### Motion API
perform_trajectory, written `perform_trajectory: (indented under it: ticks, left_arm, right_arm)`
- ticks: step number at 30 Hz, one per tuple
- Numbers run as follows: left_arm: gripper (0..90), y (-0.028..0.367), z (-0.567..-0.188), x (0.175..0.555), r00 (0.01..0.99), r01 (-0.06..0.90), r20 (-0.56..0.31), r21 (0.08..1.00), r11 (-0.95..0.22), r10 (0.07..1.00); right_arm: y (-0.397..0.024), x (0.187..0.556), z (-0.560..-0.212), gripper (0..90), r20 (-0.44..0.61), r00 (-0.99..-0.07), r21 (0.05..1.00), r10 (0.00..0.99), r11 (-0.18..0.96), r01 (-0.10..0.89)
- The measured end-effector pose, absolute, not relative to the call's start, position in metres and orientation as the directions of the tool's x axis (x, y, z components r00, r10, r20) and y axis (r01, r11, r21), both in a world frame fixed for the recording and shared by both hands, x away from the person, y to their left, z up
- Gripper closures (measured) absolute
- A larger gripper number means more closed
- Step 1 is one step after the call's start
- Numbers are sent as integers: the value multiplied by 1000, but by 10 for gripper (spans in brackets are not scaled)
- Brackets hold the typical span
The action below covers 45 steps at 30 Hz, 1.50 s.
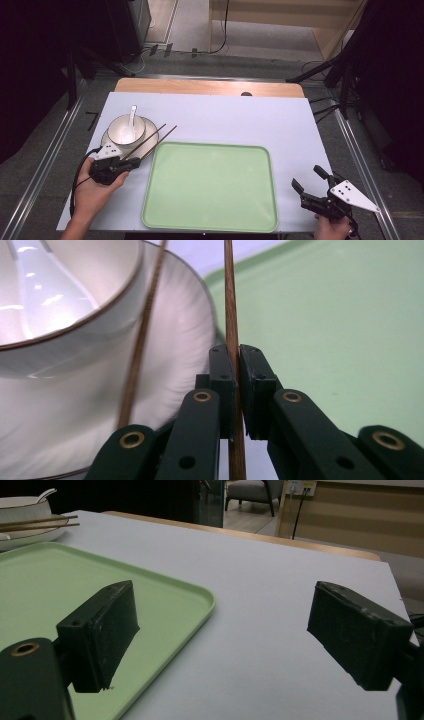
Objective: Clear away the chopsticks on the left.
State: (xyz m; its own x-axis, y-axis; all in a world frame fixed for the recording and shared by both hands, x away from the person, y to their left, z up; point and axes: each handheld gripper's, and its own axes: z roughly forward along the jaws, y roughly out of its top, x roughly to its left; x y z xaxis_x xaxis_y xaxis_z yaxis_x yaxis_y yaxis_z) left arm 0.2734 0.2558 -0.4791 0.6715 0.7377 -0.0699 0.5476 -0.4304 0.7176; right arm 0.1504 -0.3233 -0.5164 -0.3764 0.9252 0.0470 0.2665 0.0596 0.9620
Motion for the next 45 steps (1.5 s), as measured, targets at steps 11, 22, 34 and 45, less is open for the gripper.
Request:
perform_trajectory:
  ticks: [11, 22, 34, 45]
  left_arm:
    - [857, 227, -489, 247, 685, 584, -145, 695, -419, 714]
    - [856, 196, -505, 229, 675, 632, -218, 665, -399, 705]
    - [848, 185, -517, 223, 643, 662, -206, 634, -400, 738]
    - [702, 187, -516, 229, 680, 641, -223, 643, -418, 699]
  right_arm:
    - [-322, 151, -517, 130, 48, -377, 961, 925, 60, 269]
    - [-322, 152, -517, 130, 44, -379, 961, 924, 65, 269]
    - [-323, 151, -517, 130, 46, -378, 961, 925, 61, 268]
    - [-322, 151, -516, 130, 40, -381, 962, 924, 68, 265]
